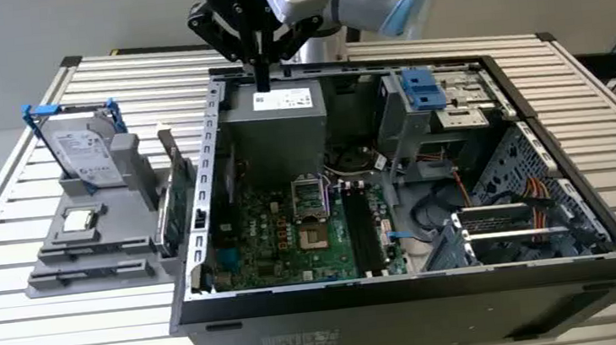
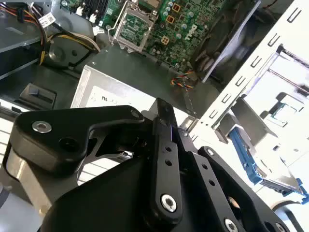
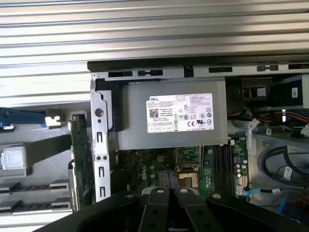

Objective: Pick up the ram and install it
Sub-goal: 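Reach for the ram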

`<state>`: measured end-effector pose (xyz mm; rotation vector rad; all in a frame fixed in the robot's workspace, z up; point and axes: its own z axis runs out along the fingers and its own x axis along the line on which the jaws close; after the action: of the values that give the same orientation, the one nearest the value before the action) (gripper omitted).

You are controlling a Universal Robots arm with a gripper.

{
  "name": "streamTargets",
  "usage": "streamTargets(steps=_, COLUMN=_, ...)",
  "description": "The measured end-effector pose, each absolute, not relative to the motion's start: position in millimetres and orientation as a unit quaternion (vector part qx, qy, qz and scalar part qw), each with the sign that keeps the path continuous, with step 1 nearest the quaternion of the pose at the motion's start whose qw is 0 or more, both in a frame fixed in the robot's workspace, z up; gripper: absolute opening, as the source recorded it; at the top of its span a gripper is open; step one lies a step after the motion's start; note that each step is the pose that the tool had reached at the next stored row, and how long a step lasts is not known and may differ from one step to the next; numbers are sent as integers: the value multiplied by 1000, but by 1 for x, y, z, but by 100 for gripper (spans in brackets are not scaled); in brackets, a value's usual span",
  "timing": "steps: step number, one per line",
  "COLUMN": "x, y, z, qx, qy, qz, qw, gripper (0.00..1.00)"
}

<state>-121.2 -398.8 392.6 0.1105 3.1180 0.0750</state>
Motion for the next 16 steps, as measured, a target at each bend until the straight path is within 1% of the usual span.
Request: streamTargets(steps=16, x=-124, y=-399, z=393, qx=35, qy=999, qz=24, qw=10, gripper=0)
